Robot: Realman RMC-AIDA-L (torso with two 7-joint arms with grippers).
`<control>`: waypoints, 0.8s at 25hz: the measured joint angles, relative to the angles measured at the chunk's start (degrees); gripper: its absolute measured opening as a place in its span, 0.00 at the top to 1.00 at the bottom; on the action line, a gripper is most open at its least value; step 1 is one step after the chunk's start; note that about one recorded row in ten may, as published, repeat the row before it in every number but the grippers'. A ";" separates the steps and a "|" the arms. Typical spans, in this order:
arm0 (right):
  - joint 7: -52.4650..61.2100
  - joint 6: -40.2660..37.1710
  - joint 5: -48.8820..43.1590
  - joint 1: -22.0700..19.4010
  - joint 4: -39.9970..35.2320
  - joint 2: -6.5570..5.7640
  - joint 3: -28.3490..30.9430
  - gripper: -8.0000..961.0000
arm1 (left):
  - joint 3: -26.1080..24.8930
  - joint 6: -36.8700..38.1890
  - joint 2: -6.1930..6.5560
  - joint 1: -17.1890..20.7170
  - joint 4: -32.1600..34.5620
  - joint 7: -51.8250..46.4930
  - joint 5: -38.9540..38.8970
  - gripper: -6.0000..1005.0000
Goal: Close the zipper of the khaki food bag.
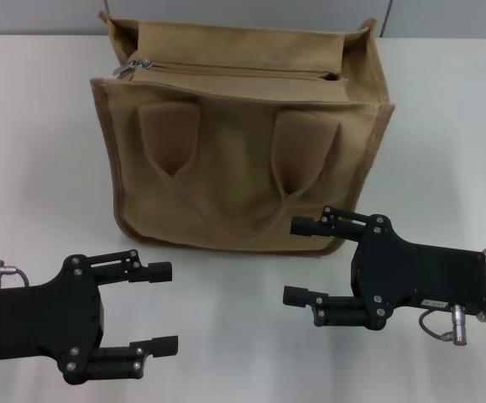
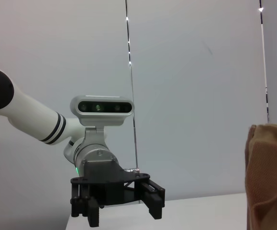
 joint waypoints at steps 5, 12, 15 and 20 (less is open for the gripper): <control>-0.02 0.00 0.00 0.00 0.04 0.02 0.00 0.18 | -0.03 -0.05 -0.06 -0.22 0.01 0.22 0.00 0.27; -0.12 0.00 0.00 0.00 0.67 0.02 0.27 0.18 | -3.23 -0.15 -0.18 -0.21 -0.13 0.68 -1.60 0.27; -1.87 0.04 0.19 0.00 2.98 0.01 0.69 0.18 | -15.21 -0.33 -0.08 0.34 -5.48 2.31 -8.83 0.27; -7.31 0.17 1.78 0.00 6.85 0.02 0.76 0.18 | -25.66 -4.58 -0.09 0.13 -8.67 3.44 -11.61 0.27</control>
